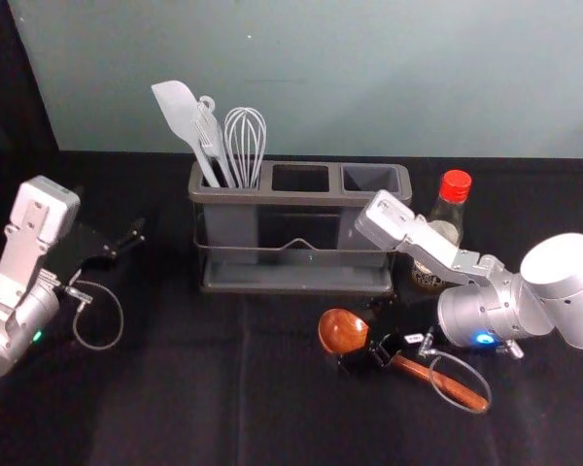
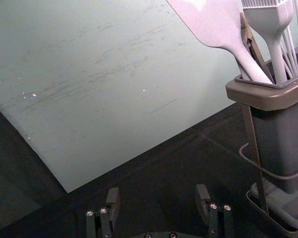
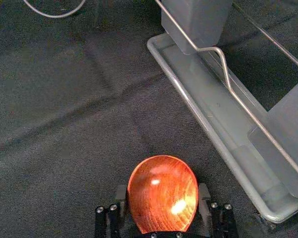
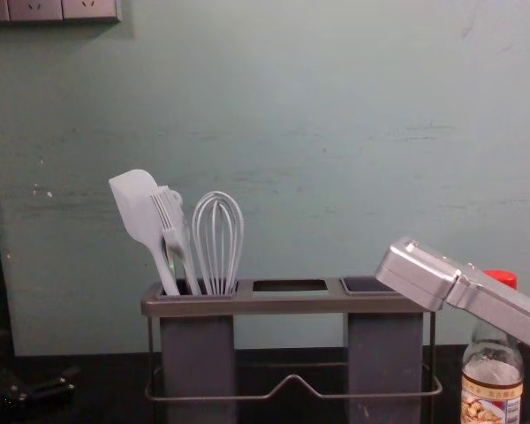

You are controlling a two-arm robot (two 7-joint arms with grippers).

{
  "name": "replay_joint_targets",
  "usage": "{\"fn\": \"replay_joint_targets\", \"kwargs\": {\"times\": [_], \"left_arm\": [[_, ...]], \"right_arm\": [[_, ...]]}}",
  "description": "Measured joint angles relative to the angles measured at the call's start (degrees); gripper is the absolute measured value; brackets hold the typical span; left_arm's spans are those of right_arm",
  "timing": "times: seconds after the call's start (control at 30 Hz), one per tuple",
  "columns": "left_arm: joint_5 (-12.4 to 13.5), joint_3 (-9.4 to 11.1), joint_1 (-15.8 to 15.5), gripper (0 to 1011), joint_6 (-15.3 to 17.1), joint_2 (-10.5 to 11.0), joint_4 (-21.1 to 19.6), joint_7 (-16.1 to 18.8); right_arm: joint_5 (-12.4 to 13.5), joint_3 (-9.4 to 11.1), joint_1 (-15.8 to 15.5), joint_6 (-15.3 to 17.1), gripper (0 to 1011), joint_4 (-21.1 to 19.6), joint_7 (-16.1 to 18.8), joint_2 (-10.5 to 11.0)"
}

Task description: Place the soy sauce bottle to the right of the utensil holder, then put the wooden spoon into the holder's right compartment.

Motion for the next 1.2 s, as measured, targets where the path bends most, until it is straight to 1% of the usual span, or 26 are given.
{"fn": "replay_joint_targets", "kwargs": {"times": [0.03, 0.07, 0.13, 0.63, 0.67, 0.7, 0.8, 0.83, 0.87, 0.9, 1.0, 1.03, 1.1, 1.13, 1.2], "left_arm": [[0.00, 0.00, -0.01, 1005, 0.00, 0.00, 0.00, 0.00], [0.00, 0.00, -0.01, 1005, 0.00, 0.00, 0.00, 0.00], [0.00, 0.00, 0.00, 1005, 0.00, 0.00, 0.00, 0.00], [0.00, 0.00, 0.00, 1005, 0.00, 0.00, 0.00, 0.00], [0.00, 0.00, 0.00, 1005, 0.00, 0.00, 0.00, 0.00], [0.00, 0.00, 0.00, 1005, 0.00, 0.00, 0.00, 0.00], [0.00, 0.00, 0.00, 1005, 0.00, 0.00, 0.00, 0.00], [0.00, 0.00, 0.00, 1005, 0.00, 0.00, 0.00, 0.00], [0.00, 0.00, 0.00, 1005, 0.00, 0.00, 0.00, 0.00], [0.00, 0.00, 0.00, 1005, 0.00, 0.00, 0.00, 0.00], [0.00, 0.00, 0.00, 1005, 0.00, 0.00, 0.00, 0.00], [0.00, 0.00, 0.00, 1005, 0.00, 0.00, 0.00, 0.00], [0.00, 0.00, 0.00, 1005, 0.00, 0.00, 0.00, 0.00], [0.00, 0.00, 0.00, 1005, 0.00, 0.00, 0.00, 0.00], [0.00, 0.00, 0.00, 1005, 0.00, 0.00, 0.00, 0.00]], "right_arm": [[0.00, 0.00, 0.00, 0.00, 909, -0.01, -0.01, 0.00], [0.00, -0.01, 0.01, 0.01, 856, -0.01, -0.01, 0.01], [0.01, -0.01, 0.02, 0.01, 837, -0.03, -0.03, 0.02], [0.06, 0.00, 0.05, 0.07, 836, -0.04, -0.05, 0.04], [0.44, 0.27, -0.08, -0.02, 837, -0.02, 0.04, 0.05], [1.49, 1.23, -0.51, -0.44, 837, 0.08, 0.46, 0.20], [3.02, 2.69, -1.31, -1.14, 837, -0.27, 0.58, 0.61], [4.08, 3.71, -1.91, -1.67, 837, -0.89, 0.56, 1.03], [4.51, 4.16, -2.16, -1.93, 837, -1.27, 0.53, 1.24], [5.38, 5.03, -2.65, -2.42, 837, -2.18, 0.50, 1.69], [6.70, 6.35, -3.57, -3.17, 837, -3.75, -0.08, 2.37], [7.56, 7.31, -4.25, -3.73, 837, -4.99, -0.74, 2.87], [8.41, 8.28, -4.96, -4.37, 837, -6.48, -1.32, 3.44], [9.22, 9.11, -5.63, -5.05, 837, -7.84, -1.82, 3.97], [9.97, 9.89, -6.19, -5.74, 837, -9.29, -2.19, 4.54]]}}
